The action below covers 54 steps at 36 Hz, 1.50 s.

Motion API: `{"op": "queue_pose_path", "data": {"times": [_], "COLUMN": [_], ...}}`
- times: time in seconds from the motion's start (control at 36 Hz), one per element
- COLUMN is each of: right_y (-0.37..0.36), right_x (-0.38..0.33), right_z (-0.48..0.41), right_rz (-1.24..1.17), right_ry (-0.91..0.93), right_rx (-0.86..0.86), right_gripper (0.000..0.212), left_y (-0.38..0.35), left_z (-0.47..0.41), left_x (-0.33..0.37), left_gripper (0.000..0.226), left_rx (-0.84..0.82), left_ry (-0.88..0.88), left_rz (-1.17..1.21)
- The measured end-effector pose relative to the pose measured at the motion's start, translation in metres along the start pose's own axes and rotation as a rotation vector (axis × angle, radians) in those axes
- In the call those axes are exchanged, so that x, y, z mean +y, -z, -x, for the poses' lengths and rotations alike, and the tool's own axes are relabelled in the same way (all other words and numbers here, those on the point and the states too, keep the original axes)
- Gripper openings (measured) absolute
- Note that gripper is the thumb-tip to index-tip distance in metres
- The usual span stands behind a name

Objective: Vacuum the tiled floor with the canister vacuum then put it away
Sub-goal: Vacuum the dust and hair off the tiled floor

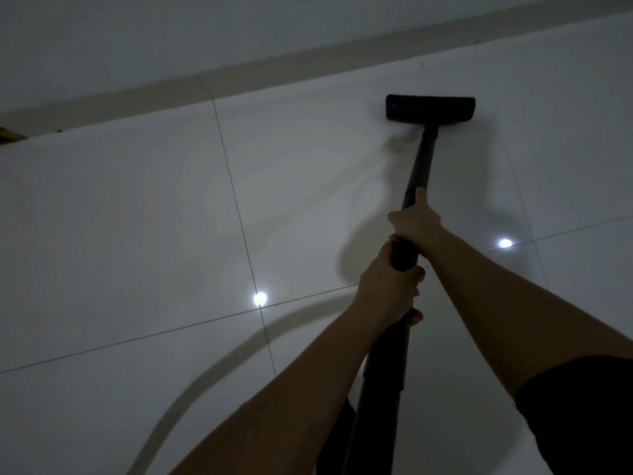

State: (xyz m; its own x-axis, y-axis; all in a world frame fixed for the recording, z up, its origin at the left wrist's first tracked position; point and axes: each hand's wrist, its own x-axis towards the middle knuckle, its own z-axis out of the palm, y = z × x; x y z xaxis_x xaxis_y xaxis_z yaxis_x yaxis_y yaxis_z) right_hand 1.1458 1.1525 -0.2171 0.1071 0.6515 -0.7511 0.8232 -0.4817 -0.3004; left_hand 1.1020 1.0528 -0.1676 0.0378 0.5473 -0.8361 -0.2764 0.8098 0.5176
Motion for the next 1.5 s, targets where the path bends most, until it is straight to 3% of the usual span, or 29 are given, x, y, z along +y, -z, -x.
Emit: {"op": "queue_pose_path", "data": {"times": [0.25, 0.36, 0.61, 0.72, 0.81, 0.89, 0.97, 1.19, 1.33, 1.5], "right_y": [-0.044, -0.066, -0.111, -0.132, -0.144, -0.154, -0.162, -0.160, -0.160, -0.163], "right_x": [0.021, 0.030, 0.055, 0.064, 0.069, 0.074, 0.077, 0.086, 0.093, 0.090], "right_z": [0.065, 0.095, 0.153, 0.168, 0.179, 0.186, 0.190, 0.197, 0.199, 0.193], "right_rz": [0.119, 0.029, 0.038, -0.064, -0.087, -0.207, -0.300, -0.892, -1.076, -1.168], "right_ry": [0.026, -0.025, -0.061, -0.098, -0.096, -0.117, -0.146, -0.224, -0.235, -0.245], "right_rx": [-0.075, -0.057, -0.090, -0.082, -0.089, -0.083, -0.141, -0.295, -0.392, -0.381], "right_gripper": [0.056, 0.063, 0.057, 0.072, 0.068, 0.068, 0.080, 0.084, 0.092, 0.095], "left_y": [0.027, 0.043, 0.072, 0.086, 0.093, 0.100, 0.107, 0.130, 0.141, 0.148], "left_z": [0.055, 0.081, 0.133, 0.151, 0.162, 0.169, 0.172, 0.175, 0.175, 0.165], "left_x": [-0.046, -0.068, -0.112, -0.128, -0.139, -0.148, -0.152, -0.136, -0.127, -0.109], "left_gripper": [0.054, 0.053, 0.050, 0.047, 0.046, 0.050, 0.050, 0.067, 0.066, 0.065], "left_rx": [-0.008, -0.011, -0.033, -0.038, -0.038, -0.025, -0.029, -0.107, -0.122, -0.146], "left_ry": [0.042, 0.033, 0.014, 0.032, 0.024, 0.032, 0.028, 0.117, 0.116, 0.177], "left_rz": [-0.009, -0.045, -0.163, -0.181, -0.204, -0.245, -0.327, -0.494, -0.589, -0.746]}}
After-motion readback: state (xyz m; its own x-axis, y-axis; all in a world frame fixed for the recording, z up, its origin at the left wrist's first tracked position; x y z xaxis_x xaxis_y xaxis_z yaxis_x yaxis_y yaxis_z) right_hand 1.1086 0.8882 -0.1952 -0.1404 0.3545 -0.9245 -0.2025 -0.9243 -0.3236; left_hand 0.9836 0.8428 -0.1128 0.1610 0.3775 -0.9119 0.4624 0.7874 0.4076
